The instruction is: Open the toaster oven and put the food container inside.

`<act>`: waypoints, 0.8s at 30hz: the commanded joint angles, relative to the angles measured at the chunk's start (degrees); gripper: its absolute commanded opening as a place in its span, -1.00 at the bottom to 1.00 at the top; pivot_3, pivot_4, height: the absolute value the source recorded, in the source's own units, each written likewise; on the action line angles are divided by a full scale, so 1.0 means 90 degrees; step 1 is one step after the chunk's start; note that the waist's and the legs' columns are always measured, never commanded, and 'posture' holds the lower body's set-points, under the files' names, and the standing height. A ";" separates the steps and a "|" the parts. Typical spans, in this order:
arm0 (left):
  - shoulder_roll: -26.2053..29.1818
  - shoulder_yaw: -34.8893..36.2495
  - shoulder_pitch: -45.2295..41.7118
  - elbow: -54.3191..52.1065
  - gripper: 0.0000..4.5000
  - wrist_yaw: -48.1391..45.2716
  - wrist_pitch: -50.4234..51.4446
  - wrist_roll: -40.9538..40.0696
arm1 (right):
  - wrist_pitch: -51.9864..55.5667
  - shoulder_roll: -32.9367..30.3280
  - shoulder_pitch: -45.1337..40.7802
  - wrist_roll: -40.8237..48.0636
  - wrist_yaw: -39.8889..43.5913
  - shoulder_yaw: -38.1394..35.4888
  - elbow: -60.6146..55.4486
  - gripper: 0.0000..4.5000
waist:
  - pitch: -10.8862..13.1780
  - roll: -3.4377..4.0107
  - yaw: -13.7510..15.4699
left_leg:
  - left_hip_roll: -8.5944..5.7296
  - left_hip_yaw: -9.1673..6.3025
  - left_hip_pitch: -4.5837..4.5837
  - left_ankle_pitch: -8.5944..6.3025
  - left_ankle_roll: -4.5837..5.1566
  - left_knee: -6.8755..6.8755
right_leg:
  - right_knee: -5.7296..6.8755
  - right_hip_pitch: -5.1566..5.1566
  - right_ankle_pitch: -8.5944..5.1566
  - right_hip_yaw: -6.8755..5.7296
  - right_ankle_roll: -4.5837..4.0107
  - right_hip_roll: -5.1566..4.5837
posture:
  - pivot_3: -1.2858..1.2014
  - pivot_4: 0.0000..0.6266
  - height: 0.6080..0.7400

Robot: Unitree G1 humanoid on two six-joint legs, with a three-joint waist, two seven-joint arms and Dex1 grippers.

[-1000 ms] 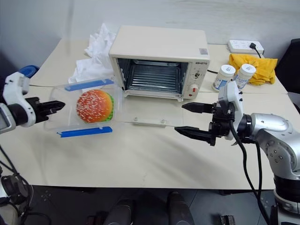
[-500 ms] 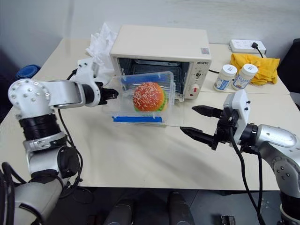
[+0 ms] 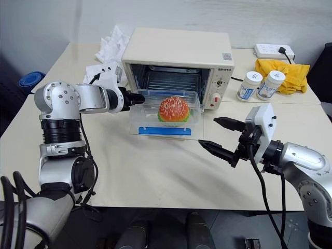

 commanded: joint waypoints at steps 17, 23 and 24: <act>0.3695 -0.1226 0.3396 -0.4155 -0.53 -0.7014 -0.2171 -0.1146 | 0.0195 0.0348 -0.0481 0.0554 -0.0065 0.0795 0.0097 -0.31 | 0.0005 0.0009 -0.0117 | 0.0005 -0.0004 0.0014 0.0011 0.0003 -0.0025 | -0.0002 0.0009 -0.0008 -0.0002 -0.0014 -0.0001 | 0.03 -0.52 1.00; 0.3502 -0.2590 0.3674 -0.3944 -1.00 -0.6952 -0.3596 0.0303 | -0.0068 0.0891 -0.0812 -0.0269 -0.0186 0.1801 0.0321 -0.99 | 0.0006 0.0012 -0.0129 | 0.0004 -0.0008 0.0008 0.0016 0.0012 -0.0032 | -0.0009 0.0007 -0.0008 0.0001 -0.0015 0.0003 | 0.03 -0.52 1.00; 0.3303 -0.2704 0.3556 -0.3766 -1.00 -0.6725 -0.3579 0.0470 | -0.0116 0.0960 -0.0892 -0.0460 -0.0210 0.1960 0.0405 -0.99 | 0.0007 0.0011 -0.0129 | 0.0004 -0.0008 0.0008 0.0015 0.0015 -0.0031 | -0.0010 0.0008 -0.0008 0.0001 -0.0015 0.0002 | 0.03 -0.52 1.00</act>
